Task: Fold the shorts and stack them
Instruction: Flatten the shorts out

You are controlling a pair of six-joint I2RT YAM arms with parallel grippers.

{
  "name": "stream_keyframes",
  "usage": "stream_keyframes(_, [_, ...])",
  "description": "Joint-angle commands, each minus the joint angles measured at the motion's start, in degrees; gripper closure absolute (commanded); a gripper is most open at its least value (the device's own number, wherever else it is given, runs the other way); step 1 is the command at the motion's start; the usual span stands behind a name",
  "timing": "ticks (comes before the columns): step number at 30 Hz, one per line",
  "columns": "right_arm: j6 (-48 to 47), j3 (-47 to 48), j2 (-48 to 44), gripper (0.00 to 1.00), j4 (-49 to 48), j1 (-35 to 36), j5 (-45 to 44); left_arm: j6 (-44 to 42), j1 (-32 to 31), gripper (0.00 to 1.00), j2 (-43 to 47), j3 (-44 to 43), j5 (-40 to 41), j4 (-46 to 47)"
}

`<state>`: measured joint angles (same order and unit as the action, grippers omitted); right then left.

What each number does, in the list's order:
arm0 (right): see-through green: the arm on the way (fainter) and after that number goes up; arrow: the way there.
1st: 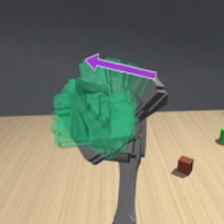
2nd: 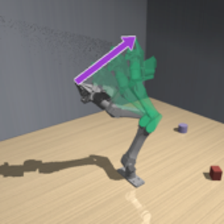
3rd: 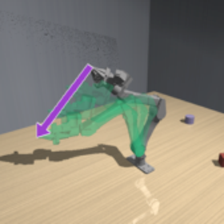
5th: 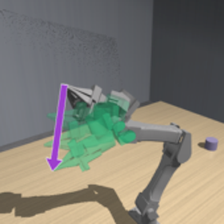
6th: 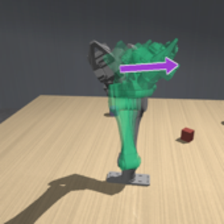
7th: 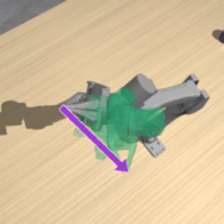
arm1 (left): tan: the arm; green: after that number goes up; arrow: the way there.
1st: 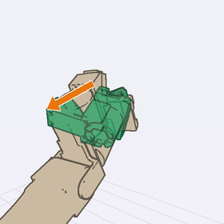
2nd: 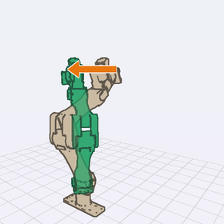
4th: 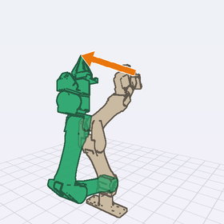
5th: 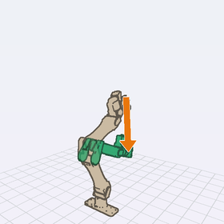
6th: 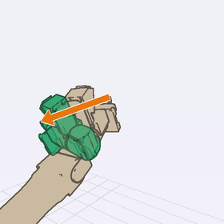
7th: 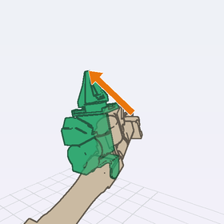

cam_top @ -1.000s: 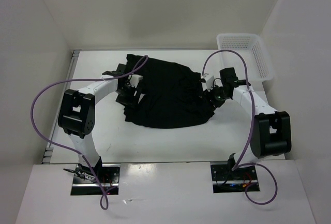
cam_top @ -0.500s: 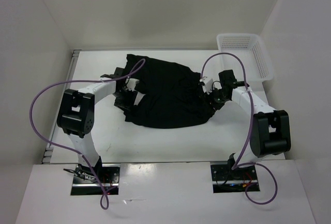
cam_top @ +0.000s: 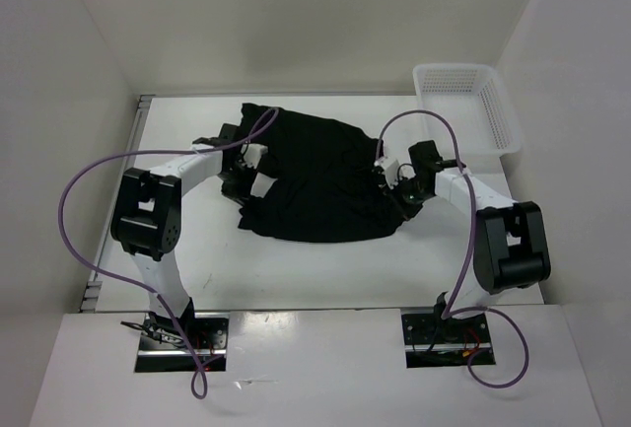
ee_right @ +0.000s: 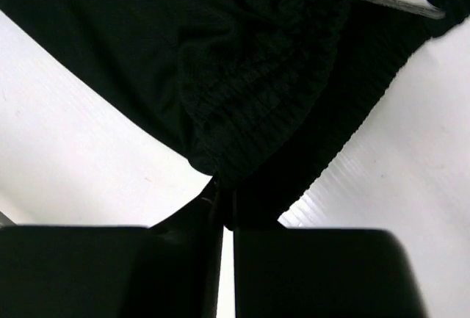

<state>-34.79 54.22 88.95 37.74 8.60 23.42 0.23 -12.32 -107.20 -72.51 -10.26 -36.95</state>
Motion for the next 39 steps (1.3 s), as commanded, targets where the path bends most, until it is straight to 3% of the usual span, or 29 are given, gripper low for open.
stream_keyframes(1, [2.25,3.85,0.96,1.0,-3.98,0.98,2.06,-0.23,0.01,1.0,0.4,-4.82,4.27,1.62])
stream_keyframes(6, [9.99,20.37,5.09,1.0,-6.97,0.98,6.98,-0.23,0.54,1.0,1.46,-19.48,15.17,3.73])
stream_keyframes(7, [10.78,27.8,6.05,1.0,-7.58,0.98,7.6,-0.23,2.19,1.0,0.94,-26.65,16.66,3.73])
stream_keyframes(11, [10.97,45.16,12.38,1.0,-5.14,0.28,7.61,-0.23,4.75,1.0,2.33,-38.73,18.34,3.73])
stream_keyframes(14, [8.52,48.26,11.43,1.0,-4.52,-1.13,7.61,-0.23,4.76,1.0,7.33,-37.98,18.88,2.33])
stream_keyframes(17, [5.01,43.27,8.97,1.0,-1.71,-1.13,9.0,-0.23,4.76,1.0,14.09,-29.3,16.33,-0.74])
stream_keyframes(19, [2.28,36.42,5.9,1.0,1.37,0.09,9.54,-0.23,4.76,1.0,17.27,-19.11,14.32,-3.03])
stream_keyframes(22, [-3.43,25.7,1.77,1.0,3.83,3.51,7.35,-0.23,4.76,1.0,22.37,-4.99,12.82,-4.97])
stream_keyframes(26, [-10.02,12.01,-2.02,1.0,6.82,6.16,2.61,-0.23,4.76,1.0,27.3,7.34,10.88,-7.69])
stream_keyframes(32, [-20.31,-0.85,-5.27,1.0,10.51,8.88,-5.56,-0.23,2.04,1.0,29.24,18.27,14.91,-9.8])
stream_keyframes(39, [-24.01,-3.06,-5.89,1.0,11.66,8.89,-9.01,-0.23,0.98,1.0,29.77,20.3,11.76,-14.28])
